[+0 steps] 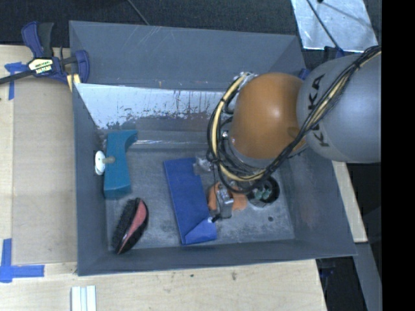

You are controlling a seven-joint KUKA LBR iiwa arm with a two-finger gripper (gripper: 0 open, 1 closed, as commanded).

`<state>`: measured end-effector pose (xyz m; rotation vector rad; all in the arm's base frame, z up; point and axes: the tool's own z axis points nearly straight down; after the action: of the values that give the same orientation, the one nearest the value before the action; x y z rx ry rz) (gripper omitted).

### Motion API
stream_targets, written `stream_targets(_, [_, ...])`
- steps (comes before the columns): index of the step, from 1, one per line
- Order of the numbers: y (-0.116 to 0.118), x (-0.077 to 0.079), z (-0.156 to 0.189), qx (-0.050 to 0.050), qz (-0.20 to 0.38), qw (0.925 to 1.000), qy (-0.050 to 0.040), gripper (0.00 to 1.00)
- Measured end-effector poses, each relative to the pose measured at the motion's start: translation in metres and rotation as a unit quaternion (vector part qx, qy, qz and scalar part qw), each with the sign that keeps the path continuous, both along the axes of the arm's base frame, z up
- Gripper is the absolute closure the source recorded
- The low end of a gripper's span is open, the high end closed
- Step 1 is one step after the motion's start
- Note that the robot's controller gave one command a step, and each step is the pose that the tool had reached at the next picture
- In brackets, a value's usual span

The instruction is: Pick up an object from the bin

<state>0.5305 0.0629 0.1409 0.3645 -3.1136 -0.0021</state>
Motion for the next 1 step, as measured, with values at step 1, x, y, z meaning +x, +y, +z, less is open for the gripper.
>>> stream_targets(1, [-0.0023,0.0116,0.0373,-0.001,0.007,0.9999,-0.0087,0.00])
